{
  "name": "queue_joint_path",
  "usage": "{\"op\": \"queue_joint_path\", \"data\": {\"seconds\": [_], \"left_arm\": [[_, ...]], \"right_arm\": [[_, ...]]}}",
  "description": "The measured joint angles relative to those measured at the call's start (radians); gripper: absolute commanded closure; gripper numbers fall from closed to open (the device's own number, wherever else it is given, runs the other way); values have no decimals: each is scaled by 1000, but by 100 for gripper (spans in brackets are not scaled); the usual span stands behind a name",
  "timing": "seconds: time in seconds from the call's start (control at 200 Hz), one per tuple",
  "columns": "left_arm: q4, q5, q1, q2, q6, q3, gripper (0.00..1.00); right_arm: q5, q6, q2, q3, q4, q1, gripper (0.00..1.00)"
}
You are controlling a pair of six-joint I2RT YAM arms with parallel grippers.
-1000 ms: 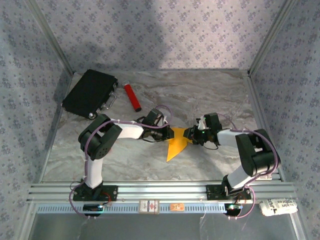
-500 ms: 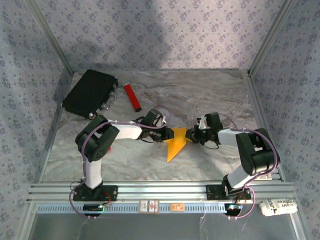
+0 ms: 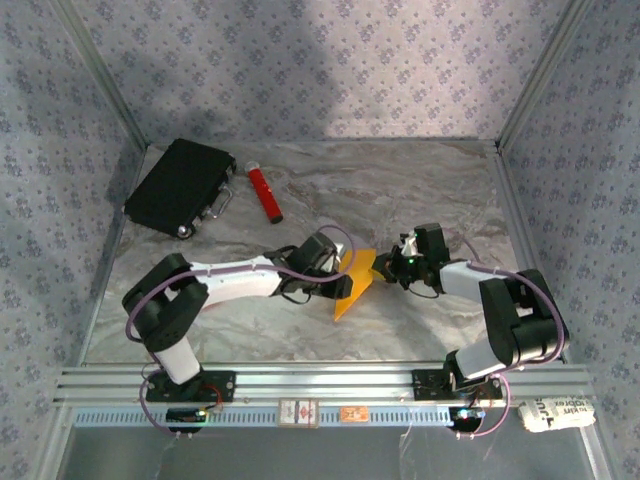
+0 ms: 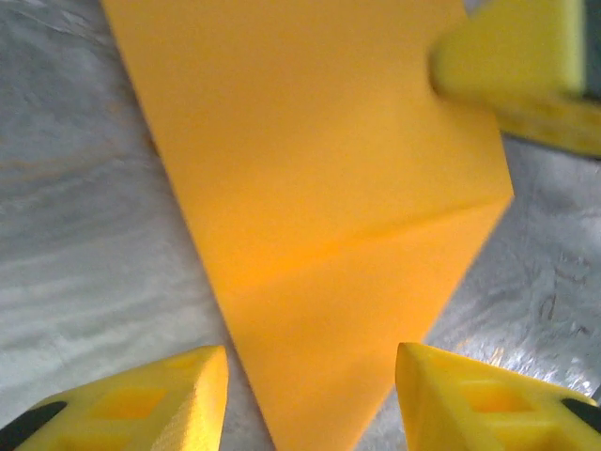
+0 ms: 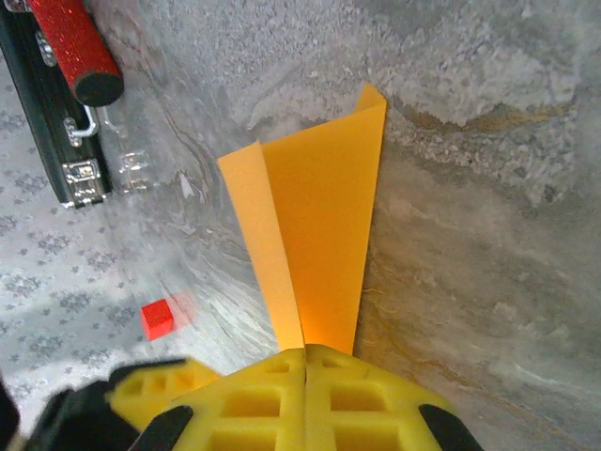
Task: Fold a paper plane with a square sheet of paper (pick it up from the middle)
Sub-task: Fold the wing for the fifth time at the center of the table.
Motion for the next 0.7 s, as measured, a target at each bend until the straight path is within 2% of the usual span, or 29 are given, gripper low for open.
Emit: {"op": "queue_joint_path", "data": {"seconds": [0.195,0.405,0.7], "left_arm": [[-64,-166,-110,1,77,5,42],[-115,-299,-183,53,118,87,41],[-183,-437,-243,152,155,198,48]], "right_arm": [[20,89,-7,-16,19,0,95],[39,145,-17,-17,35,6,94],[61,184,-33,-22,41,13,94]]}}
